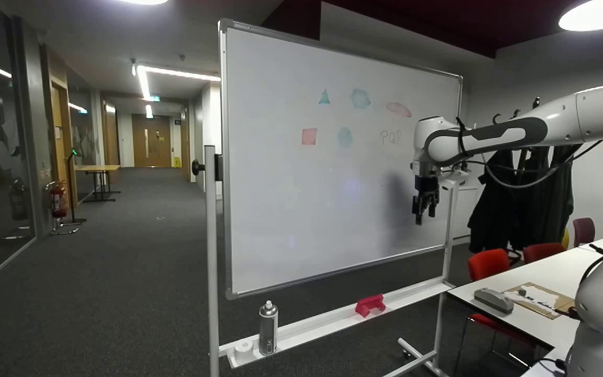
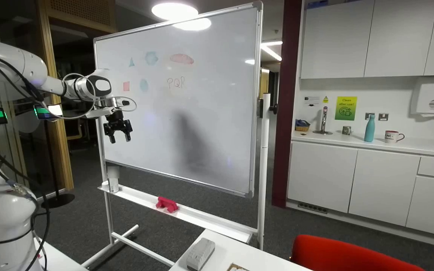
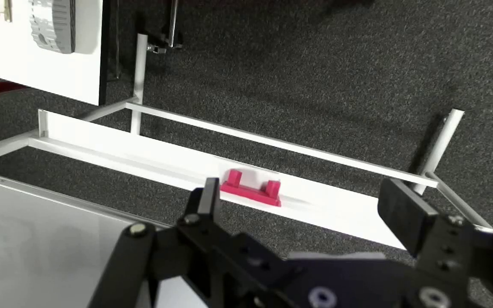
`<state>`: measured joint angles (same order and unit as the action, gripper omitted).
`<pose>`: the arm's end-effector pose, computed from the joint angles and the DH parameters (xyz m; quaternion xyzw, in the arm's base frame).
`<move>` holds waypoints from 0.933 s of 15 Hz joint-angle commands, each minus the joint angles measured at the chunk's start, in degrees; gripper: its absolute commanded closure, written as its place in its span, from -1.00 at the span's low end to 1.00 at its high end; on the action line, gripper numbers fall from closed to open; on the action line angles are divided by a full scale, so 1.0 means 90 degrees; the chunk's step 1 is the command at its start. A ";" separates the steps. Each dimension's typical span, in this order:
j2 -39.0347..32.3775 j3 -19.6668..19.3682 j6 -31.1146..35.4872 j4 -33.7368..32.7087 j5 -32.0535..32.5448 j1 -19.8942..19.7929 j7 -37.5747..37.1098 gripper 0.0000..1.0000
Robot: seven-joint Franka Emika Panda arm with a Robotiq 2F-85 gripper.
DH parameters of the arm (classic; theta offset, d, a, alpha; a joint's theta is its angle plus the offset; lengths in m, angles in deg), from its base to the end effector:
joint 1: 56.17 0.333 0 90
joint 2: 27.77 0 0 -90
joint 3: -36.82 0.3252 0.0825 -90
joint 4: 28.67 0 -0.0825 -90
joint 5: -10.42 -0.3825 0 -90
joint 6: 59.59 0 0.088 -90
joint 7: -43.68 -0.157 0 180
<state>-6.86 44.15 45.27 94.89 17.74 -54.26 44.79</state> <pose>0.4431 0.0598 0.5098 0.9911 0.1013 0.0231 0.0833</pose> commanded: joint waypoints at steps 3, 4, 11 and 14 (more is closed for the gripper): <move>0.0125 -0.0442 0.0312 0.0359 0.0164 -0.0081 0.0209 -1.00; 0.0159 -0.0613 0.0409 0.0504 0.0195 -0.0154 0.0360 -1.00; -0.0391 -0.2009 0.1589 0.1241 0.1197 -0.0999 0.1903 -1.00; -0.0446 -0.2155 0.1564 0.1232 0.1012 -0.1083 0.2063 -1.00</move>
<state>-10.89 24.19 59.46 106.05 27.04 -63.52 63.32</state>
